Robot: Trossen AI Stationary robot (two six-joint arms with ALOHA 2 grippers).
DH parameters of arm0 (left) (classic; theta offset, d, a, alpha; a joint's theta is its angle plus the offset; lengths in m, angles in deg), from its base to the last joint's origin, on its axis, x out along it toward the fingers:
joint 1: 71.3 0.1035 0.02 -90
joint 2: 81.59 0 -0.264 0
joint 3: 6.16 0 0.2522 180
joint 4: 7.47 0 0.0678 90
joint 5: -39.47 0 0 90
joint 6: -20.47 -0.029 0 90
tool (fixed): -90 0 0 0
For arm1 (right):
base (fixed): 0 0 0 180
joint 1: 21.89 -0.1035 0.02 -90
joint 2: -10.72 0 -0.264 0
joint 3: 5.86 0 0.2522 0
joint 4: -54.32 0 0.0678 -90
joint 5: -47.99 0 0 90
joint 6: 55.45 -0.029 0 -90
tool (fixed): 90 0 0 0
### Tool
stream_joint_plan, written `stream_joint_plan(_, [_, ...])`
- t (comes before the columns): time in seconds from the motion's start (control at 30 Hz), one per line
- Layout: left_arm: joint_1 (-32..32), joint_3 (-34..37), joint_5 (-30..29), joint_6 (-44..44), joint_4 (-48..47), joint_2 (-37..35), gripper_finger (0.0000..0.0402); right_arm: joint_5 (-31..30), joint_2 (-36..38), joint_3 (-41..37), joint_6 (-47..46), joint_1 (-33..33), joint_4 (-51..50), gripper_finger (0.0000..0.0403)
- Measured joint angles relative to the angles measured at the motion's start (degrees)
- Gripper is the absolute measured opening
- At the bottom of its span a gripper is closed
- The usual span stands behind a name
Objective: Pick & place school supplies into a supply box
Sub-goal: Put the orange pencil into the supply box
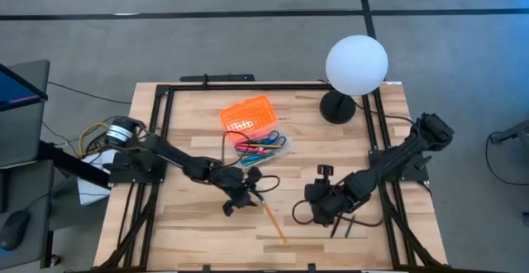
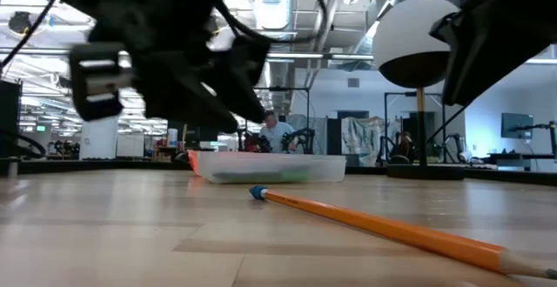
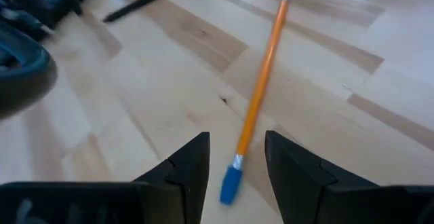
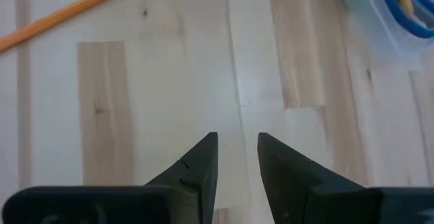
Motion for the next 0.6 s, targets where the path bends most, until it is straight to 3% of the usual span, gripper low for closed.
stream_joint_plan(0.4, [6.4,-14.0,14.7,-2.2,-9.5,15.5,0.0138,-4.8,0.0,0.0,0.0,-6.1,-0.9,0.0098])
stream_joint_plan(0.6, [8.3,-17.0,20.3,-1.2,-12.1,18.8,0.0138,-7.7,0.0,0.0,-1.4,-8.5,-2.0,0.0098])
